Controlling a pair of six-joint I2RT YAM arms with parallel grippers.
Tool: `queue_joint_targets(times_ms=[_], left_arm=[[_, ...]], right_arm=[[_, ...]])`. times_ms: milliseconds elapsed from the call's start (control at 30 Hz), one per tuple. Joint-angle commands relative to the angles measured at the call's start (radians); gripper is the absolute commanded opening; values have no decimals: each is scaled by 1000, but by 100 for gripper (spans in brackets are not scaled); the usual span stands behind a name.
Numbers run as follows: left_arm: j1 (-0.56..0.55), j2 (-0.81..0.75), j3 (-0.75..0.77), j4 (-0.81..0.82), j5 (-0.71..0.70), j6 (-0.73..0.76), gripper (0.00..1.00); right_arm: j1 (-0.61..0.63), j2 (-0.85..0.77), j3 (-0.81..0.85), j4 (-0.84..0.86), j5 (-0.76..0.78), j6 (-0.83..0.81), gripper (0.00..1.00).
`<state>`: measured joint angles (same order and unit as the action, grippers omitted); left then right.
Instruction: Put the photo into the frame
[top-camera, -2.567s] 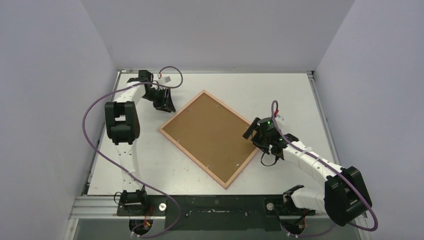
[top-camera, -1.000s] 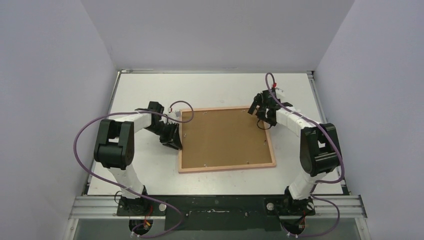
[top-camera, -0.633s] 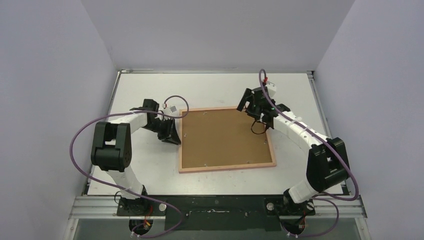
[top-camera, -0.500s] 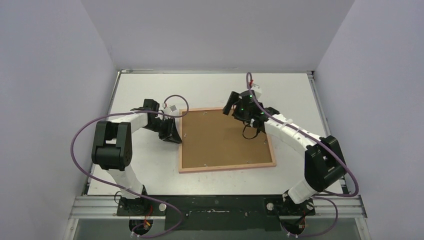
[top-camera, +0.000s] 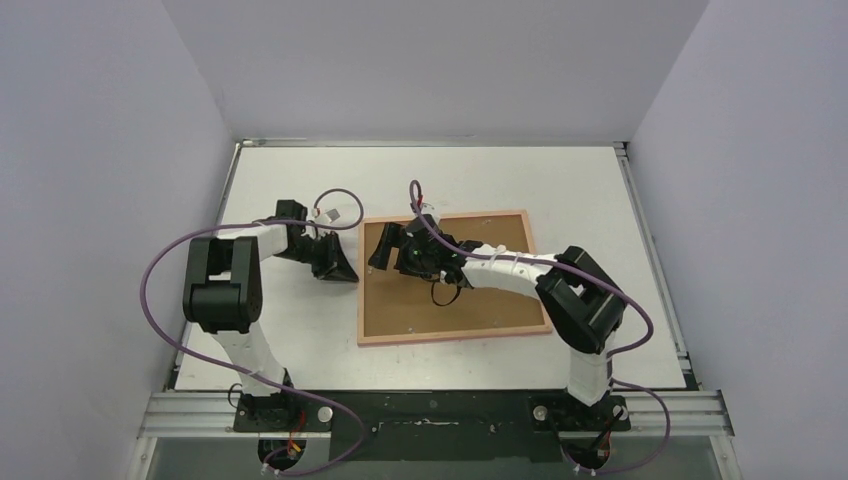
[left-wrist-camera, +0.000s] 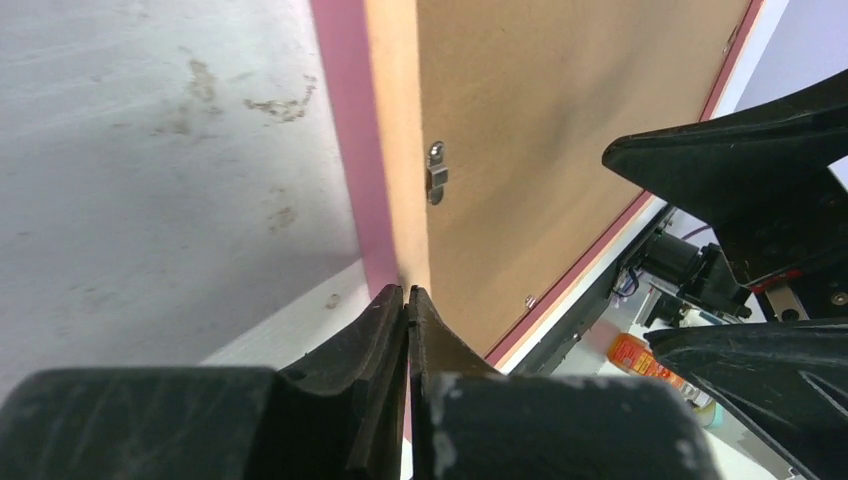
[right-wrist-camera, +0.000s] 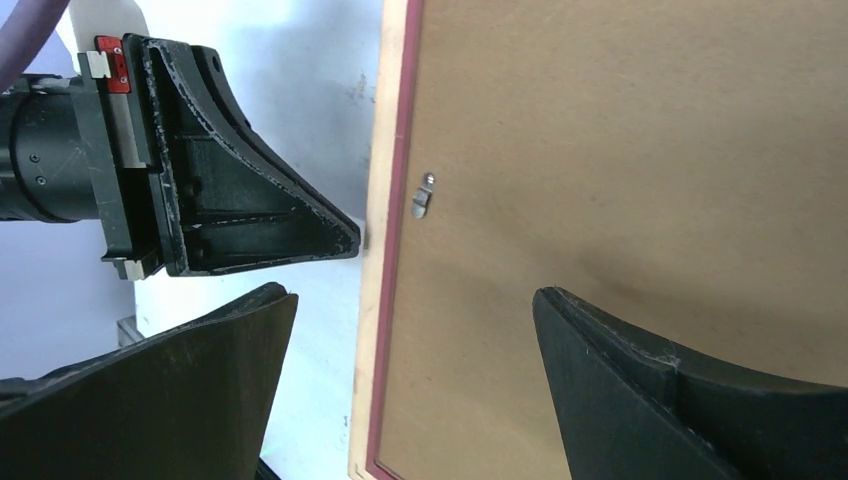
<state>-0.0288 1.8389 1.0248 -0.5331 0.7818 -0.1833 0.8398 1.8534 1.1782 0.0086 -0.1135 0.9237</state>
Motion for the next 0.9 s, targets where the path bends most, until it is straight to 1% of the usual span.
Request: queue_joint_targets(times_ms=[0,33,67,167,233,400,533,767,867], left_arm=[[52,-26,3,30,-3,24,4],[58,-35,4,26,-1,30,6],[61,-43,3,25,-3,34,10],[57,-55,-17,54,-24,29,29],[51,-40,-25,62,-26,25,32],[50,-6,-51,113,-10,-6,31],[50,34,-47,124,32,-23,25],[50,56,-38,129,40,-24,14],[50,59,-41,131,40,-27,13]], right_arm=[[15,35,57,144,-28,58,93],[17,44,62,151,-31,62,93],[18,54,69,155,-34,64,93],[21,83,100,156,-42,66,93],[21,100,117,154,-45,71,93],[21,140,139,168,-65,112,93],[26,154,150,165,-63,125,93],[41,169,146,167,-70,132,93],[47,180,146,171,-76,139,93]])
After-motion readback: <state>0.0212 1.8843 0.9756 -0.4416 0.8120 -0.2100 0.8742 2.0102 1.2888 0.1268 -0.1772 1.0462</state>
